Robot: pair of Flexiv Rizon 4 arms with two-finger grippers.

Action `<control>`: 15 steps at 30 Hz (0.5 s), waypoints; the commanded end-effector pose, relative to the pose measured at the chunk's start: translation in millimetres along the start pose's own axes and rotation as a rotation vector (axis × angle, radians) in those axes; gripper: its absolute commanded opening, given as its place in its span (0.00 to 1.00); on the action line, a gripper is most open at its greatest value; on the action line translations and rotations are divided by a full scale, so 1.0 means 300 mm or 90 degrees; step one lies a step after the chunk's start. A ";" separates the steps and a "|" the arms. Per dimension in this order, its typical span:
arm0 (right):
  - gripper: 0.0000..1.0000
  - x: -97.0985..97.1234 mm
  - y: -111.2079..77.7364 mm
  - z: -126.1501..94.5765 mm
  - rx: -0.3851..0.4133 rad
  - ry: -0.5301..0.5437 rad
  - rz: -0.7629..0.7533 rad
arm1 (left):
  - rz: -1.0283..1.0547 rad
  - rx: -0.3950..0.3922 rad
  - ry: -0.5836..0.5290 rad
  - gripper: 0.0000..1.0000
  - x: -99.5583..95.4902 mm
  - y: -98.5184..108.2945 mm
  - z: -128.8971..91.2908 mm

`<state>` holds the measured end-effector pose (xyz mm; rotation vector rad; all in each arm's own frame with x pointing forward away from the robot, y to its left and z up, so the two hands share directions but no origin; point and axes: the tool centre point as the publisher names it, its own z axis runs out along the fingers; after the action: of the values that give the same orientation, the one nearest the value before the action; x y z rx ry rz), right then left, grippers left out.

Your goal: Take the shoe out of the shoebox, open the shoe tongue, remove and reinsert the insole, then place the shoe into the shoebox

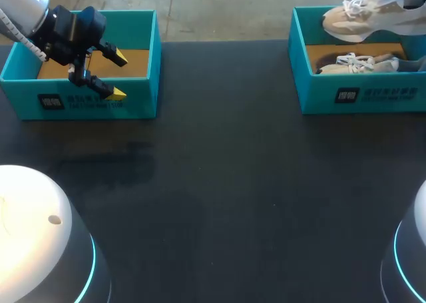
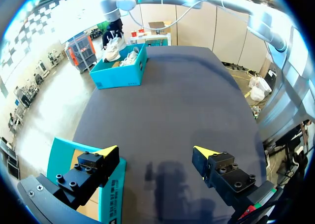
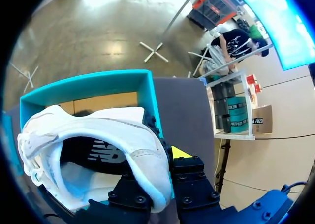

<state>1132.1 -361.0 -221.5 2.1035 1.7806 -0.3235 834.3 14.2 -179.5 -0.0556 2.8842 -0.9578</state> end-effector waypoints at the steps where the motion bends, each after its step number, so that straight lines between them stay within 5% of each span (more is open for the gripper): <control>1: 0.00 0.012 0.034 0.020 0.006 0.001 -0.002 | 0.000 -0.002 0.000 1.00 0.002 0.000 -0.001; 15: 0.00 0.058 0.059 0.096 0.009 0.013 -0.001 | 0.000 -0.002 0.000 1.00 0.002 0.000 -0.001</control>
<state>1147.5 -359.4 -246.7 2.1176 1.7964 -0.3121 834.3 14.2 -179.5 -0.0556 2.8842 -0.9578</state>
